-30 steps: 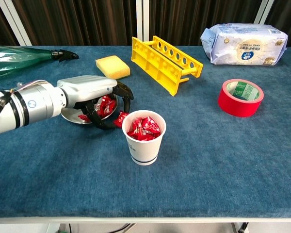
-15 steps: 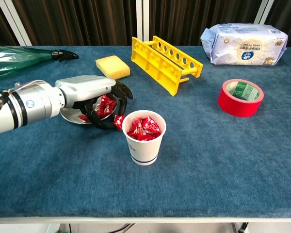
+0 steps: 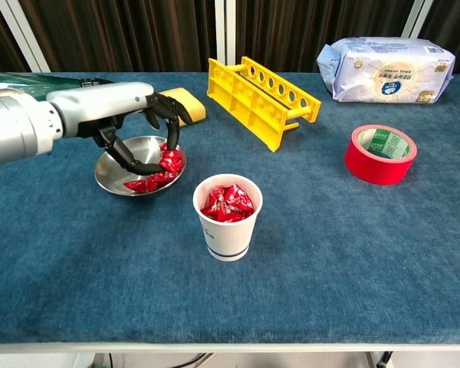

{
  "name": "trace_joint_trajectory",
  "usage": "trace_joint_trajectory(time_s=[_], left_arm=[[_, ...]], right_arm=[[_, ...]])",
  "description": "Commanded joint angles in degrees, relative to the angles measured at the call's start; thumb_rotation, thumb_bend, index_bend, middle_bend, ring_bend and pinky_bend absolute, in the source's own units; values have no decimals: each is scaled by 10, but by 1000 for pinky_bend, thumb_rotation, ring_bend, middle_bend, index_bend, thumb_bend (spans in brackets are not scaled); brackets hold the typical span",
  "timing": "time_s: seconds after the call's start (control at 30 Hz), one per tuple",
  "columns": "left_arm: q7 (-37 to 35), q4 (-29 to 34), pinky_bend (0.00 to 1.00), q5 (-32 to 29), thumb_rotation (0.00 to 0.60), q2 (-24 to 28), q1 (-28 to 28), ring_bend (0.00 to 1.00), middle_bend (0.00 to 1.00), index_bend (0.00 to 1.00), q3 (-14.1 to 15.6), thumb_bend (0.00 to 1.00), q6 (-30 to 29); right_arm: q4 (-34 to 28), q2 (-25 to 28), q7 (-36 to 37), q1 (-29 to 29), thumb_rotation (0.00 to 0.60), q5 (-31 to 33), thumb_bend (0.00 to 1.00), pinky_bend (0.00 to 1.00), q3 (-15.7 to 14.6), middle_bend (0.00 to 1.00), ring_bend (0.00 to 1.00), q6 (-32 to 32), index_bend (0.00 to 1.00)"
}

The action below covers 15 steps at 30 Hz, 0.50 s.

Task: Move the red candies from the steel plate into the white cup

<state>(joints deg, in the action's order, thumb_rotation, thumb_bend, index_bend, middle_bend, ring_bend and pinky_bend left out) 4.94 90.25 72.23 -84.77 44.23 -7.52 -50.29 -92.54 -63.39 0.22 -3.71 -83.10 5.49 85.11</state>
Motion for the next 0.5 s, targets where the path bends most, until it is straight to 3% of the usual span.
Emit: trace_joint_trajectory(time_s=[0.03, 0.2, 0.5], left_arm=[[-9, 55, 226, -2, 600, 46, -20, 72, 163, 516, 3, 281, -16], [10, 107, 226, 3, 600, 66, -40, 72, 164, 517, 18, 286, -42], [80, 179, 226, -6, 600, 51, -50, 72, 169, 527, 36, 286, -65]], right_arm=[[1, 0, 2, -1, 600, 5, 306, 0, 2, 0, 0, -3, 0], [-1, 2, 5, -2, 600, 2, 306, 0, 1, 0, 0, -6, 0], [0, 9, 18, -6, 600, 17, 306, 0, 7, 0, 0, -16, 0]])
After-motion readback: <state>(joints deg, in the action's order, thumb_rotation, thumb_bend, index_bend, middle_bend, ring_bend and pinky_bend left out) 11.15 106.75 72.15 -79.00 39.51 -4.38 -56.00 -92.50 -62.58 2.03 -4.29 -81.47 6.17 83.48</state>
